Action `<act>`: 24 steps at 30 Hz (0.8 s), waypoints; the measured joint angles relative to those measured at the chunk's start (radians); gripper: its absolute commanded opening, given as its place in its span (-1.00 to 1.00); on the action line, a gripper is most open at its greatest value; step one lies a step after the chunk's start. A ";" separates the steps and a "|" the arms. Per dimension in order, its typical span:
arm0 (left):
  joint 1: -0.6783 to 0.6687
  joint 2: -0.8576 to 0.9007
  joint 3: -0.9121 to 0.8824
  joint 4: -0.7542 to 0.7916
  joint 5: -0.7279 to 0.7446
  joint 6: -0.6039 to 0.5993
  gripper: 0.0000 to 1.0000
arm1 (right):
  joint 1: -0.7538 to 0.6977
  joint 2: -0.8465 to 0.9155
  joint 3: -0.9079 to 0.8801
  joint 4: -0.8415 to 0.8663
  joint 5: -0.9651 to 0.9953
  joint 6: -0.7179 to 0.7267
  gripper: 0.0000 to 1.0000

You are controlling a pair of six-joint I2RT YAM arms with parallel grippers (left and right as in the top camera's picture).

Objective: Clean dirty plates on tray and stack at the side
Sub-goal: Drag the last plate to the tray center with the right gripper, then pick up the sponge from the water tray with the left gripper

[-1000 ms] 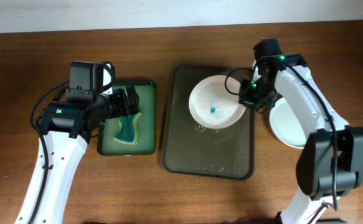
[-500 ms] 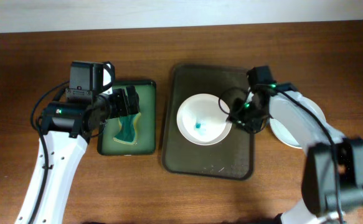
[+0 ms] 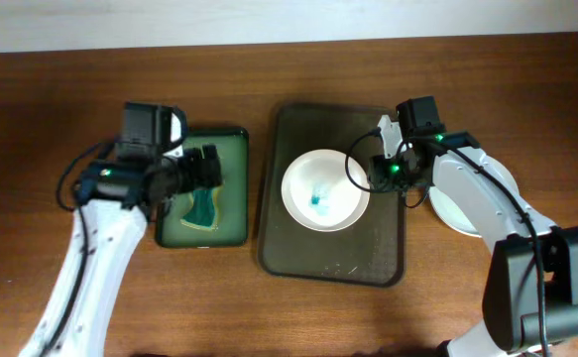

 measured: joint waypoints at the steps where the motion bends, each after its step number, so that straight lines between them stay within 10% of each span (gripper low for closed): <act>1: 0.000 0.032 -0.024 0.005 -0.009 0.000 0.59 | 0.000 0.000 0.000 0.000 0.000 -0.002 -0.26; 6: 0.000 0.258 -0.069 0.082 -0.029 0.000 0.04 | 0.000 0.011 0.000 0.063 0.003 -0.003 -0.37; 9: 0.000 0.392 -0.069 0.114 -0.036 -0.002 -0.74 | 0.000 0.090 0.000 0.080 -0.031 -0.007 -0.43; 14: 0.002 0.428 -0.067 0.116 -0.037 0.028 -0.72 | 0.000 0.161 0.000 0.103 -0.031 -0.006 -0.89; 24: 0.002 0.423 -0.028 0.015 0.048 0.158 -1.00 | 0.000 0.179 0.014 -0.060 -0.014 0.381 -0.91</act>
